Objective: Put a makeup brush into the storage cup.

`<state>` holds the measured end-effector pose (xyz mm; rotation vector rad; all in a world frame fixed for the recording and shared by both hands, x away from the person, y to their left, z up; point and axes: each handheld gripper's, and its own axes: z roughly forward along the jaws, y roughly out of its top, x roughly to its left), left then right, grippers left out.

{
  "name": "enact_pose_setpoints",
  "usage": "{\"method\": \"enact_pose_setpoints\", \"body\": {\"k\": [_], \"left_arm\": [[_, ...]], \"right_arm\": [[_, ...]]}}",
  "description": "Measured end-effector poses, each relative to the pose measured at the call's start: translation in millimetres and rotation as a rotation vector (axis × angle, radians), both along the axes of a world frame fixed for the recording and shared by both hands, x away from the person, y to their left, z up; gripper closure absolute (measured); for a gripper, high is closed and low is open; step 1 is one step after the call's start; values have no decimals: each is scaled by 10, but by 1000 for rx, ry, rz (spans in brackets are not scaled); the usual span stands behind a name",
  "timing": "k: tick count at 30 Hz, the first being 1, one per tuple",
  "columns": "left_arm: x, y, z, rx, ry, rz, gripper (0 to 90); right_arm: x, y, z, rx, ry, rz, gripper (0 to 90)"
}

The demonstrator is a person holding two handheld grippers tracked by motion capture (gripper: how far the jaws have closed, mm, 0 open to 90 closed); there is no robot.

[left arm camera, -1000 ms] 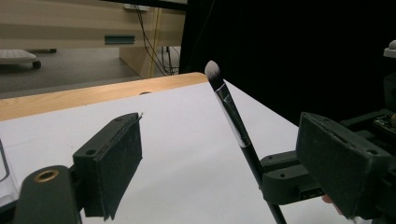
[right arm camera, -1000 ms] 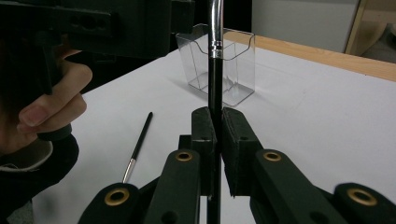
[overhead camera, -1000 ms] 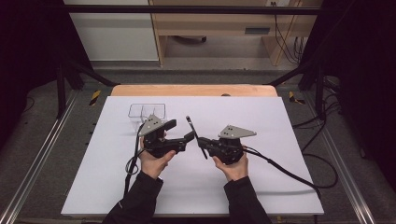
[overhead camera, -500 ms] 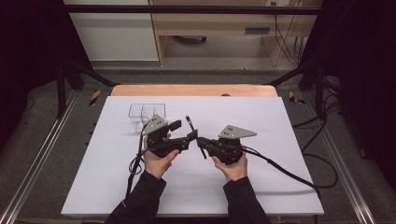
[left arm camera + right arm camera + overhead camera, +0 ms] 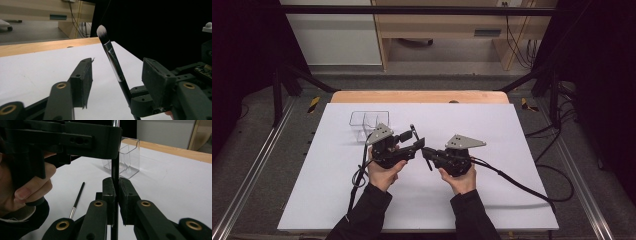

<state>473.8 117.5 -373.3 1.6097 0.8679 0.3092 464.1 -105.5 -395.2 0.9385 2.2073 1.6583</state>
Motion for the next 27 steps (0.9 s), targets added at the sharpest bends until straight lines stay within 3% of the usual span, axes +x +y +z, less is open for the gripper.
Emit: {"method": "enact_pose_setpoints", "body": {"k": [10,27], "left_arm": [[4,-35,-21,-11,22,8,556],[9,-65,-52,-32,62,4,701]], "right_arm": [[-3,1,1,7,-1,1,843],[2,9,-10,8,0,1,843]]}}
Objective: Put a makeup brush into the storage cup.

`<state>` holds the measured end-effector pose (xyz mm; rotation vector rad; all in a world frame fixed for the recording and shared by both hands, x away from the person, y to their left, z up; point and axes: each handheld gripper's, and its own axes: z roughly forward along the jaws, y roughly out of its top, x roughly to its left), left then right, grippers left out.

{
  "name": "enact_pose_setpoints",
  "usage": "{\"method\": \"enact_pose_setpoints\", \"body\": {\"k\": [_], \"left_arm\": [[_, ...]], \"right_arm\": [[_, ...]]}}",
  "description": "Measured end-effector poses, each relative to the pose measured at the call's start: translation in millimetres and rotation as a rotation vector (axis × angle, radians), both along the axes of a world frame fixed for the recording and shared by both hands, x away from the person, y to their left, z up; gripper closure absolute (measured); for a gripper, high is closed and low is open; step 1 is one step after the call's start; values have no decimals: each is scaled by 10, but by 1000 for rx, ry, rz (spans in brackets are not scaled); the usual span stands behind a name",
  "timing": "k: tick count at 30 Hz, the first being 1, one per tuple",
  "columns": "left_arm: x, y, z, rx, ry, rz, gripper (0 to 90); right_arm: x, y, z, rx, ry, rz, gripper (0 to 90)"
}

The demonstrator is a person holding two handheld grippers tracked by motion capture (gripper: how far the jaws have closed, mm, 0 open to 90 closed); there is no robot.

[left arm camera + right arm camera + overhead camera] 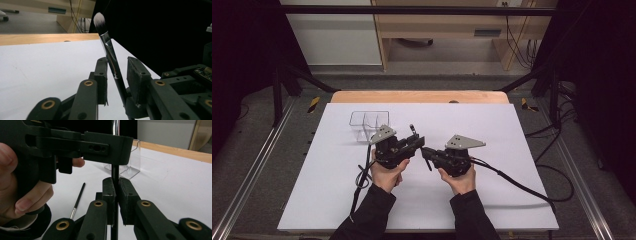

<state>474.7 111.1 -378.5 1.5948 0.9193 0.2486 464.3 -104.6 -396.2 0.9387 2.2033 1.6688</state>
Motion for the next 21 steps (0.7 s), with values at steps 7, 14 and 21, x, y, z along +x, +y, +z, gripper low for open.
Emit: {"method": "enact_pose_setpoints", "body": {"k": [7,14,21], "left_arm": [[-4,-3,-5,0,7,8,753],[-8,-9,-9,-6,13,8,776],[-31,-25,-2,-22,0,-3,810]], "right_arm": [[2,-1,1,-1,4,4,843],[6,2,-6,-4,5,4,843],[3,5,-6,1,4,6,843]]}}
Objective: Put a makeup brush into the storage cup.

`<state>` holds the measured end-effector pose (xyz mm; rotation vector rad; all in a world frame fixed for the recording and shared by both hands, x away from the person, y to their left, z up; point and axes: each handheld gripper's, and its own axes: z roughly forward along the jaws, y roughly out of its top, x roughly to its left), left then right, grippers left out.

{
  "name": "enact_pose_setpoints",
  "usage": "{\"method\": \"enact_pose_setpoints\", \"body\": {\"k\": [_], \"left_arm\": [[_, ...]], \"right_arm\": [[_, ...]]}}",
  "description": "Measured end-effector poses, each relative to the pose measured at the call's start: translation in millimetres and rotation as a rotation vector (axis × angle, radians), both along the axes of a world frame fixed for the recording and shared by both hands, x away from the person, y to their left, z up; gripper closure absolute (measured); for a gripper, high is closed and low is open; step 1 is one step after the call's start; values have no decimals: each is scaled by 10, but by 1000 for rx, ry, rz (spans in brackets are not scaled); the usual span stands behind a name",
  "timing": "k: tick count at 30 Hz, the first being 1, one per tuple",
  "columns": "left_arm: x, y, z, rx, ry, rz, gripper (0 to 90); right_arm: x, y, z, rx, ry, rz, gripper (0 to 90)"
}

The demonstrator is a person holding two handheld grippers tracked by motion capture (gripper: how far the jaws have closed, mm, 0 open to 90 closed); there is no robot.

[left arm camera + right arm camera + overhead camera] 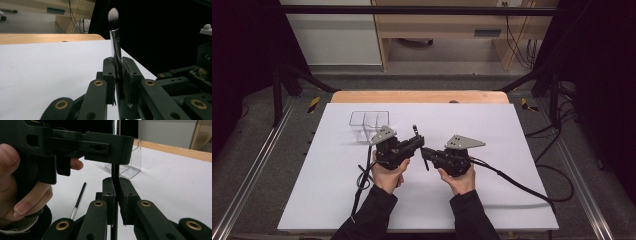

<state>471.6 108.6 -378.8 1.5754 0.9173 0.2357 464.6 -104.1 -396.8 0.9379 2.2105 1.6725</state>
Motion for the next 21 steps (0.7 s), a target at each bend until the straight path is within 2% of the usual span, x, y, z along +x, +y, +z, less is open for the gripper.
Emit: {"method": "enact_pose_setpoints", "body": {"k": [15,21], "left_arm": [[-32,-14,22,20,-34,-10,832],[-35,29,48,42,-57,3,832]], "right_arm": [[-3,8,-6,11,-8,4,835],[-8,-14,24,17,-14,-3,744]]}}
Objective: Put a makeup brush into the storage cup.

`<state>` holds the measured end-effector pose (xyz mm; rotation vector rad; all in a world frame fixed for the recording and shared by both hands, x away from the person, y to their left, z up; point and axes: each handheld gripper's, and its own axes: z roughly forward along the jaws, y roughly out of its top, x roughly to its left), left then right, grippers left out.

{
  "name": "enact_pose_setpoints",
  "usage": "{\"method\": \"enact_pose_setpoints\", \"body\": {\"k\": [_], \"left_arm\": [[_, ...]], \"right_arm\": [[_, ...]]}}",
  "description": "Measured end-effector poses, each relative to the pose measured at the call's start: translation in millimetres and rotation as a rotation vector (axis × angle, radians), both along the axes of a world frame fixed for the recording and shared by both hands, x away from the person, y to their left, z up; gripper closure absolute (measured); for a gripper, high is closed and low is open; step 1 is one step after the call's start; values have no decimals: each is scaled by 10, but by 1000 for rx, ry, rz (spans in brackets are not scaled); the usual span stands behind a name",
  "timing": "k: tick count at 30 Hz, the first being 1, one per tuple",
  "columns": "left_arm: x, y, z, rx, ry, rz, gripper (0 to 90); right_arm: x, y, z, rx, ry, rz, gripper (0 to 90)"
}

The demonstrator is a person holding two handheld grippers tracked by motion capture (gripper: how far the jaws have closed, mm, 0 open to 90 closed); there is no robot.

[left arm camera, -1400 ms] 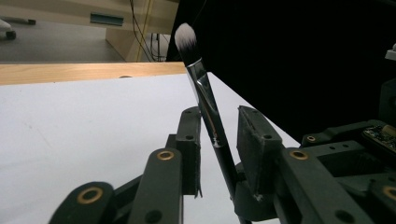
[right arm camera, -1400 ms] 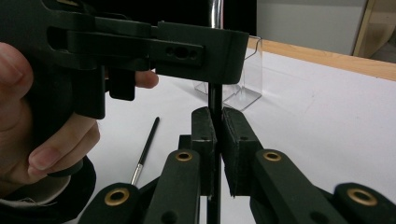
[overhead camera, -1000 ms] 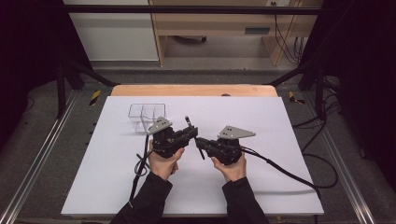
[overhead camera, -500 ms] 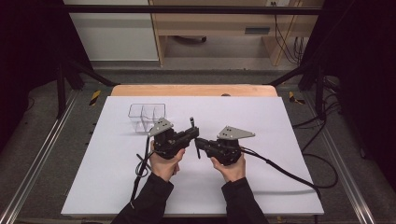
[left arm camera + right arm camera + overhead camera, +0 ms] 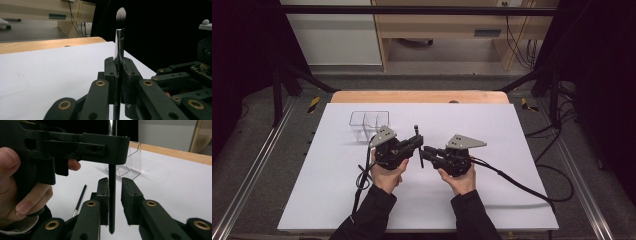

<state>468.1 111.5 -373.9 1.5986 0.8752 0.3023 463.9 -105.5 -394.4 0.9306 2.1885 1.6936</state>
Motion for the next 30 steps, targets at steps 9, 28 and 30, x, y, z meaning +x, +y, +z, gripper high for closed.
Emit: {"method": "enact_pose_setpoints", "body": {"k": [9,28,30], "left_arm": [[-23,75,64,35,-36,6,831],[-71,355,190,106,-67,10,831],[-71,395,197,117,-68,14,831]], "right_arm": [[15,-46,52,-11,-5,-28,642],[75,-104,65,-122,-29,-144,290],[78,-114,62,-138,-35,-157,257]]}}
